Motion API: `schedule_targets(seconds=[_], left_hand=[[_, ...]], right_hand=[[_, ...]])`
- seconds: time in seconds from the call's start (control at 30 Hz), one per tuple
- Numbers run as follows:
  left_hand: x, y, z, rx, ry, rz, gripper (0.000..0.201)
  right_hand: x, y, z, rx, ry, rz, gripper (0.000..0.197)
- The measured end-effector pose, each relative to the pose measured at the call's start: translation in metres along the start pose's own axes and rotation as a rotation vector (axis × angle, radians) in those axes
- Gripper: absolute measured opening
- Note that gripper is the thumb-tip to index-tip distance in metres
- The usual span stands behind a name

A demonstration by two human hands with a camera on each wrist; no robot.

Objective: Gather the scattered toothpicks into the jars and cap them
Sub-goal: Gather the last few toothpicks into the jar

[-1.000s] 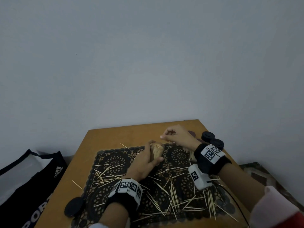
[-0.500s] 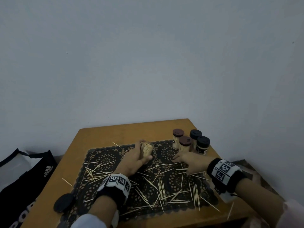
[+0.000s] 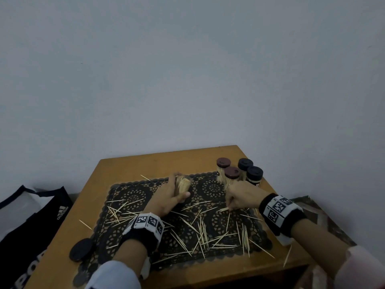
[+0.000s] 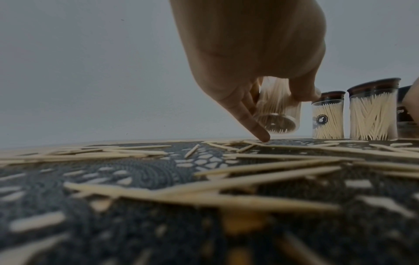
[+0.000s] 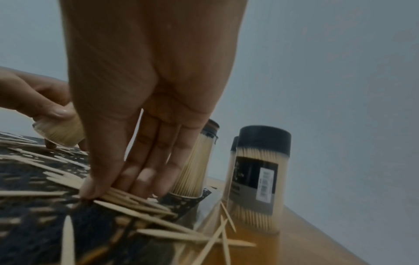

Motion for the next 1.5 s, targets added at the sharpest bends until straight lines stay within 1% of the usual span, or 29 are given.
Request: schedule_targets(seconds=[0.1,0.2,0.3,0.37,0.43,0.53,0.6,0.67,0.7,0.8,0.83,0.9,1.0,1.13,1.2,1.27,1.33,1.37,1.4,1.43,1.47,1.5], left_hand=[[0.0,0.0,-0.001,-0.004,0.004,0.004,0.07],[0.0,0.0,0.001,-0.001,0.002,0.007,0.071],[-0.001,0.001,0.002,0.011,0.022,0.006,0.075],[-0.001,0.0,0.002,0.012,0.02,0.006,0.075],[-0.001,0.0,0.001,0.004,0.02,0.006,0.075],[-0.001,0.0,0.001,0.003,0.015,0.009,0.074],[-0.002,0.0,-0.002,0.003,0.019,0.021,0.071],[-0.002,-0.002,-0.004,-0.005,0.023,0.025,0.068],[-0.002,-0.002,-0.005,-0.013,0.026,0.026,0.068],[-0.002,-0.002,-0.009,-0.04,0.047,0.039,0.067],[-0.003,-0.002,-0.01,-0.05,0.053,0.047,0.067],[-0.003,-0.004,-0.015,-0.072,0.046,0.057,0.068],[-0.002,-0.005,-0.017,-0.09,0.023,0.049,0.071],[0.001,-0.004,-0.017,-0.08,-0.022,-0.001,0.073],[0.005,-0.004,-0.018,-0.063,-0.076,-0.045,0.074],[0.01,-0.005,-0.015,-0.038,-0.104,-0.1,0.077],[0.015,-0.006,-0.008,-0.007,-0.086,-0.172,0.083],[0.017,-0.006,-0.004,0.003,-0.067,-0.206,0.084],[0.018,-0.005,0.0,0.014,-0.044,-0.229,0.083],[0.018,-0.005,0.002,0.021,-0.023,-0.244,0.08],[0.018,-0.004,0.003,0.027,-0.005,-0.25,0.077],[0.018,-0.004,0.003,0.029,0.006,-0.248,0.074]], right_hand=[[-0.003,-0.001,0.005,-0.008,-0.088,0.032,0.013],[-0.011,-0.002,0.004,-0.057,-0.097,0.081,0.015],[-0.016,0.0,0.003,-0.06,-0.115,0.1,0.018],[-0.015,0.003,0.002,-0.048,-0.096,0.095,0.016],[-0.006,0.007,0.0,-0.033,0.021,0.024,0.013],[0.014,0.015,-0.001,-0.028,0.335,-0.119,0.013],[0.033,0.023,0.003,-0.014,0.483,-0.248,0.011],[0.054,0.03,0.01,-0.014,0.465,-0.348,0.009],[0.061,0.034,0.016,-0.013,0.407,-0.357,0.01],[0.073,0.047,0.042,0.013,0.129,-0.288,0.011],[0.075,0.052,0.051,0.03,0.069,-0.272,0.011],[0.077,0.061,0.064,0.055,0.03,-0.255,0.01],[0.08,0.072,0.076,0.057,0.118,-0.283,0.007],[0.086,0.077,0.074,-0.013,0.27,-0.425,0.008],[0.085,0.079,0.072,0.001,0.301,-0.44,0.007],[0.084,0.077,0.069,0.039,0.419,-0.467,0.014],[0.083,0.07,0.058,0.028,0.577,-0.585,0.02],[0.08,0.065,0.051,0.001,0.616,-0.646,0.021],[0.075,0.061,0.047,-0.03,0.615,-0.663,0.02],[0.065,0.06,0.043,-0.065,0.588,-0.609,0.02],[0.052,0.059,0.043,-0.084,0.548,-0.477,0.023],[0.035,0.06,0.046,-0.085,0.485,-0.284,0.029]])
Point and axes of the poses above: each hand's wrist, its own y-axis towards the middle knuckle, its own x-axis out of the back of the hand, z = x × y, the point moved 7 cm from there along y, towards the middle knuckle, and after that the axes turned 4 degrees about y, right-handed, at the moved point
